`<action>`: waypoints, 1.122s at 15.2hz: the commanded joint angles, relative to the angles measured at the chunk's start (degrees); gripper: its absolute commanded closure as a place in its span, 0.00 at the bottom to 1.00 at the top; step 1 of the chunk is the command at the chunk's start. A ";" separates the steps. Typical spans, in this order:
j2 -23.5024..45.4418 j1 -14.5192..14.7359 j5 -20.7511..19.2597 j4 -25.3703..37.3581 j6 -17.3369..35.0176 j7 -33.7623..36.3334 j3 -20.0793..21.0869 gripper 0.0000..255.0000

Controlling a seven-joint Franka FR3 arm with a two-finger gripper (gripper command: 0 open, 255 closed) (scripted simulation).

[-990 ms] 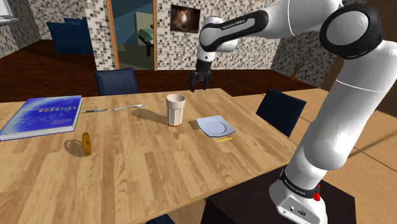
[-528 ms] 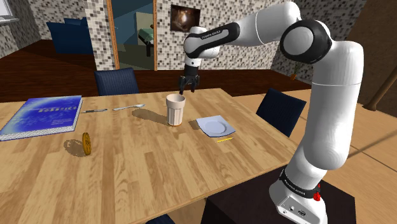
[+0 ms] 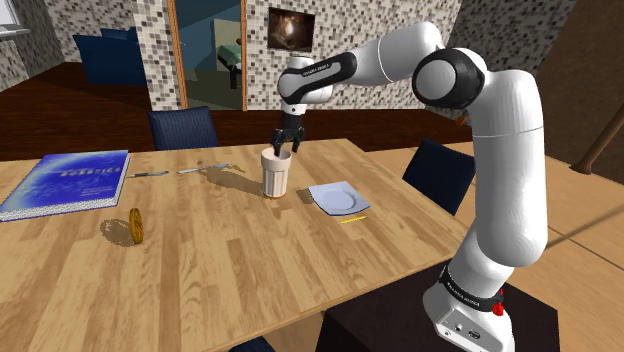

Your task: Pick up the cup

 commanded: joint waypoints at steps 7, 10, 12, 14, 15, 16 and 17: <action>0.85 0.01 0.20 -1.57 2.41 -0.28 0.09 1.00; 0.85 0.01 0.20 -1.56 2.40 -0.27 0.09 1.00; 0.90 0.01 0.20 -1.48 2.38 -0.26 0.09 1.00; 0.94 -0.03 0.21 -1.46 2.38 -0.33 0.08 1.00; 0.62 -0.03 0.16 -1.14 1.76 -0.25 0.05 1.00; 0.32 -0.02 0.10 -0.83 1.14 -0.17 0.02 1.00; 0.03 -0.02 0.04 -0.48 0.51 -0.10 0.00 1.00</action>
